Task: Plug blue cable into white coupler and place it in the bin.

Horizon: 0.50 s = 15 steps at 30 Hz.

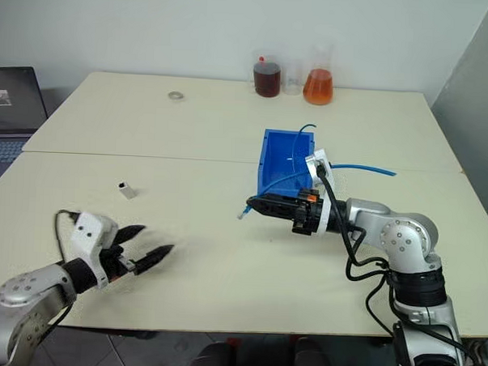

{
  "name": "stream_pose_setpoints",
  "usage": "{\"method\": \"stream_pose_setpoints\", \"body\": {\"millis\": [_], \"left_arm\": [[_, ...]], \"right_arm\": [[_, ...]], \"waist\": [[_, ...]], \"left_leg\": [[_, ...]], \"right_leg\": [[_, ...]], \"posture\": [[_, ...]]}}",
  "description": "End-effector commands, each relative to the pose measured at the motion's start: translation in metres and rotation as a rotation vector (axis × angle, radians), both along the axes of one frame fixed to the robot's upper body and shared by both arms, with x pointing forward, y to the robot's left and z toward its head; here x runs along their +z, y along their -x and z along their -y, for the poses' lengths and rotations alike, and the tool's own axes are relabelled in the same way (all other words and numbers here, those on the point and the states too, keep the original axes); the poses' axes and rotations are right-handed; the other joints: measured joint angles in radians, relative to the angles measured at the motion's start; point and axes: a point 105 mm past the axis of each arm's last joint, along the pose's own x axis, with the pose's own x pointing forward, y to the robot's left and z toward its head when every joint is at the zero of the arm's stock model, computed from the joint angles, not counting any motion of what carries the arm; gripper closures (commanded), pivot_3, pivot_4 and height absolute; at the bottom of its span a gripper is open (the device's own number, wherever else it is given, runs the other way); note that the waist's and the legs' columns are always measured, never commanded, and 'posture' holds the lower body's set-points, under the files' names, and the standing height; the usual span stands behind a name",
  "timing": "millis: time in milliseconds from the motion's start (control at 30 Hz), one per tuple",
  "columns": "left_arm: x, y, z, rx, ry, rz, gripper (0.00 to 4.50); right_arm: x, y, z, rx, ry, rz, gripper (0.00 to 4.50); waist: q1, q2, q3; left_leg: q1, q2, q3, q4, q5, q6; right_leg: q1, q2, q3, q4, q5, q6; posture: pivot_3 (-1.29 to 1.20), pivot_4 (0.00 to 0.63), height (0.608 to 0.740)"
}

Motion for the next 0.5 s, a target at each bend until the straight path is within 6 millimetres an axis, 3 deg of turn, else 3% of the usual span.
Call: {"method": "stream_pose_setpoints", "body": {"millis": [33, 200, 367, 500], "left_arm": [[-0.004, -0.001, -0.033, 0.285, -0.108, 0.057, 0.04], [-0.011, -0.013, -0.020, 0.272, -0.076, 0.067, 0.04], [-0.006, -0.019, -0.051, 0.257, -0.111, 0.039, 0.04], [0.010, -0.037, -0.086, 0.099, -0.164, -0.032, 0.04]], "right_arm": [[0.009, 0.001, -0.004, 0.024, -0.033, 0.041, 4.41], [0.009, 0.001, -0.002, 0.028, -0.024, 0.043, 4.41], [0.009, -0.001, 0.001, 0.014, -0.019, 0.047, 4.41], [0.008, 0.000, 0.002, -0.001, -0.018, 0.048, 4.41]], "waist": [[0.000, 0.000, 0.000], [0.005, -0.001, -0.001], [0.001, -0.001, -0.001], [-0.003, -0.001, -0.001]], "left_leg": [[0.000, 0.000, 0.000, 0.000, 0.000, 0.000], [0.000, -0.001, -0.001, 0.001, 0.000, 0.000], [0.001, 0.000, -0.001, 0.001, 0.000, 0.000], [0.001, 0.000, -0.001, 0.000, 0.000, 0.000]], "right_leg": [[0.000, 0.000, 0.000, 0.000, 0.000, 0.000], [0.001, 0.000, -0.002, 0.001, 0.000, 0.000], [0.001, 0.001, -0.003, 0.002, 0.001, 0.000], [0.001, 0.002, -0.003, 0.002, 0.001, -0.001]], "posture": [[0.00, 0.150, 0.740], [0.00, 0.150, 0.740], [0.00, 0.150, 0.740], [0.00, 0.150, 0.740]]}}
